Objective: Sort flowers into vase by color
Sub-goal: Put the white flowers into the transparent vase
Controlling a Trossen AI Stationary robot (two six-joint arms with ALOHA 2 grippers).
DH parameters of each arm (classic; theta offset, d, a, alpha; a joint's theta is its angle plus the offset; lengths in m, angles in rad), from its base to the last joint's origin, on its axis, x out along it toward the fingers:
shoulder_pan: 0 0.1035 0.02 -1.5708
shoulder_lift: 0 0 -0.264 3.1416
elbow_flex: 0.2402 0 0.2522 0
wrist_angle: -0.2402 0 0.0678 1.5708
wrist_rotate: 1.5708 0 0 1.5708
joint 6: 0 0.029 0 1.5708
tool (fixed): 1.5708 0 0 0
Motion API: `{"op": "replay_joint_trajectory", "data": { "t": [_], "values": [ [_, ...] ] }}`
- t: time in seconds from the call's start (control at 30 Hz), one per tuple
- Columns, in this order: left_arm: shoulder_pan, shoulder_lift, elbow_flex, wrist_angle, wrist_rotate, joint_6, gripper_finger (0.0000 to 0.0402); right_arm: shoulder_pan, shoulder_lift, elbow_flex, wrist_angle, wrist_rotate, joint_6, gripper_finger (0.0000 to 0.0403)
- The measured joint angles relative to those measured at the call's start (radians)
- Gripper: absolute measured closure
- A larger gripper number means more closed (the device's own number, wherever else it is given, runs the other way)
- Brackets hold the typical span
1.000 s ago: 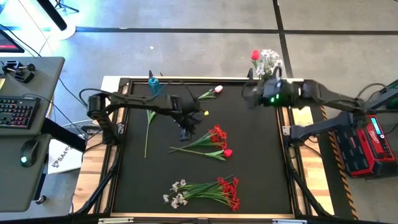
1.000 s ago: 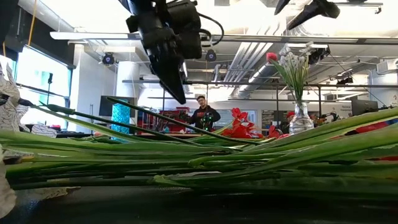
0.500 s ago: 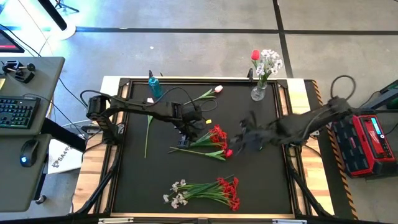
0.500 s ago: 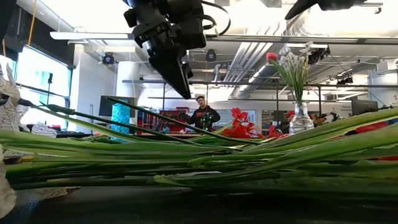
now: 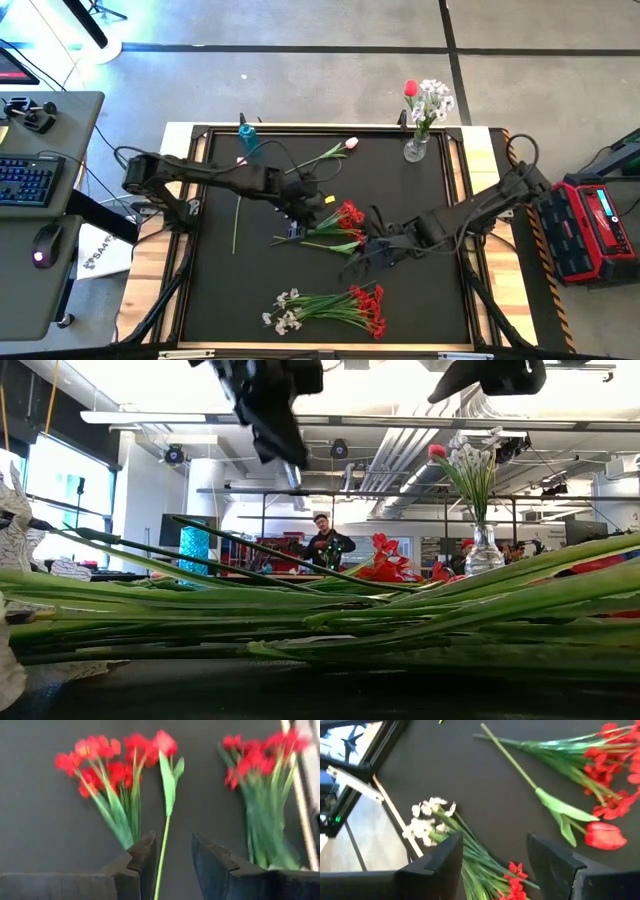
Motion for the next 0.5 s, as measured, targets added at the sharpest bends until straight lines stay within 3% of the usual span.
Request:
{"op": "replay_joint_trajectory", "data": {
  "t": [0.2,0.33,0.5],
  "values": [
    [-0.086,-0.059,0.001,0.096,-0.035,-0.153,0.0291,0.051,0.061,0.0,0.108,0.014,-0.126,0.0199],
    [-0.16,-0.065,0.001,0.073,-0.08,-0.261,0.0291,0.062,0.138,0.0,0.259,0.029,-0.309,0.0199],
    [-0.281,-0.065,0.001,-0.001,-0.138,-0.415,0.0291,0.034,0.244,0.0,0.354,-0.014,-0.412,0.0199]
  ]
}}
